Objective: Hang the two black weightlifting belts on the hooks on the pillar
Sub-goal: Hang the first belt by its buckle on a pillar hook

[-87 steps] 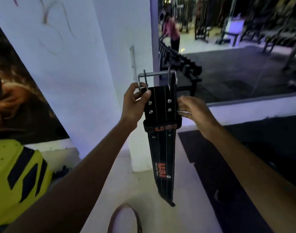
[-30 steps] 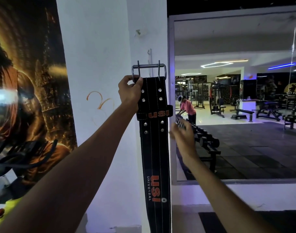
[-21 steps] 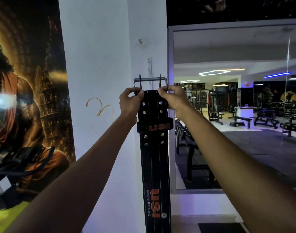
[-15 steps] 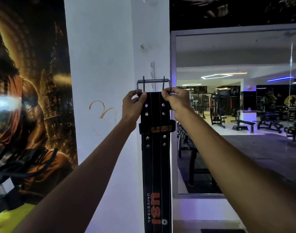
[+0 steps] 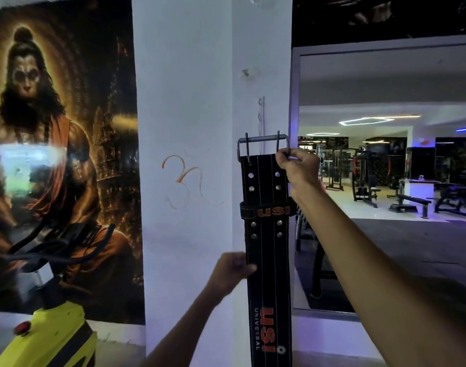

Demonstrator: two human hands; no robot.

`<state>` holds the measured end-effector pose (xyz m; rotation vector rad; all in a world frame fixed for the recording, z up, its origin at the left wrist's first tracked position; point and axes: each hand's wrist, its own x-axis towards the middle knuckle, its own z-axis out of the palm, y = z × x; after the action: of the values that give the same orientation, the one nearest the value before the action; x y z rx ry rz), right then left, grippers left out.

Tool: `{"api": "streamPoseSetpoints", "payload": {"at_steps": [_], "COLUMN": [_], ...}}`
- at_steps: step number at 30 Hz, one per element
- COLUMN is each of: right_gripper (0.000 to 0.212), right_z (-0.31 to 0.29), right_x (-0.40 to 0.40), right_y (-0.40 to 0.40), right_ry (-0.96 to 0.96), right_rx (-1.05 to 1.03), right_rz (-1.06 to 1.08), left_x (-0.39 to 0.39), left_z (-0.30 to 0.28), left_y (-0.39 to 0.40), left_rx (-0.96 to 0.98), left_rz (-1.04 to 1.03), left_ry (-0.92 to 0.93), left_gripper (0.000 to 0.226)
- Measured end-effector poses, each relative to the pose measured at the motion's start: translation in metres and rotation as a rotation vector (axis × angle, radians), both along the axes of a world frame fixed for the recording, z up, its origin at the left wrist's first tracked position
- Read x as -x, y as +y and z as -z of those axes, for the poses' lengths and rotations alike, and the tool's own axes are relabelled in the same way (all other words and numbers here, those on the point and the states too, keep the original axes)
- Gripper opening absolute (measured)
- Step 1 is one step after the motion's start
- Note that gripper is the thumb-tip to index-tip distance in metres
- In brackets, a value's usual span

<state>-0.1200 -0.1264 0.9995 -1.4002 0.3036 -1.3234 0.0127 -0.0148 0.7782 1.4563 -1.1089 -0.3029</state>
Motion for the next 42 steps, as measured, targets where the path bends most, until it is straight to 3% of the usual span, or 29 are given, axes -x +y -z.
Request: {"api": "streamPoseSetpoints", "payload": {"at_steps": [2, 3, 5, 9, 12, 17, 20, 21, 24, 28, 32, 37, 39, 42], "right_gripper": [0.019, 0.019, 0.020, 0.019, 0.019, 0.019, 0.021, 0.021, 0.022, 0.030, 0.024, 0.025, 0.015, 0.028], "right_z": [0.006, 0.008, 0.010, 0.011, 0.009, 0.012, 0.023, 0.027, 0.036, 0.043, 0.054, 0.060, 0.063, 0.066], "right_x": [0.003, 0.005, 0.009, 0.012, 0.015, 0.021, 0.021, 0.022, 0.023, 0.030, 0.025, 0.023, 0.023, 0.025], "right_y": [0.002, 0.003, 0.002, -0.002, -0.002, -0.003, -0.010, -0.011, -0.013, -0.008, -0.012, -0.015, -0.022, -0.030], "right_ry": [0.007, 0.009, 0.015, -0.008, -0.008, -0.018, 0.013, 0.027, 0.026, 0.006, 0.031, 0.040, 0.061, 0.114], "right_rx": [-0.036, -0.045, -0.041, -0.052, -0.036, -0.030, -0.032, -0.041, -0.074, -0.101, -0.025, 0.090, 0.150, 0.232], "right_rz": [-0.018, -0.020, -0.004, -0.011, -0.012, -0.002, 0.026, 0.029, 0.043, 0.020, 0.099, 0.049, 0.036, 0.021], "left_x": [-0.003, -0.001, 0.003, 0.016, 0.022, 0.026, 0.027, 0.028, 0.029, 0.033, 0.038, 0.032, 0.030, 0.031], "left_z": [0.033, 0.043, 0.052, 0.019, -0.002, 0.037, 0.052, 0.048, 0.008, -0.079, -0.131, -0.138, -0.135, -0.135], "left_y": [-0.001, -0.001, 0.002, -0.003, -0.008, -0.009, -0.004, -0.002, -0.006, -0.006, -0.007, -0.018, -0.021, -0.024], "left_rx": [-0.103, -0.158, -0.219, 0.021, 0.099, -0.055, -0.158, -0.141, 0.066, 0.337, 0.453, 0.487, 0.499, 0.467], "left_rz": [0.002, 0.017, 0.044, 0.043, 0.019, 0.033, 0.105, 0.136, 0.066, -0.016, -0.058, -0.219, -0.226, -0.208], "left_ry": [-0.018, -0.053, -0.090, 0.117, 0.108, 0.024, 0.012, 0.064, 0.285, 0.361, 0.212, -0.019, -0.038, 0.010], "left_gripper": [0.030, 0.032, 0.008, 0.013, 0.016, 0.030, 0.018, 0.015, 0.032, 0.040, 0.029, 0.020, 0.019, 0.034]}}
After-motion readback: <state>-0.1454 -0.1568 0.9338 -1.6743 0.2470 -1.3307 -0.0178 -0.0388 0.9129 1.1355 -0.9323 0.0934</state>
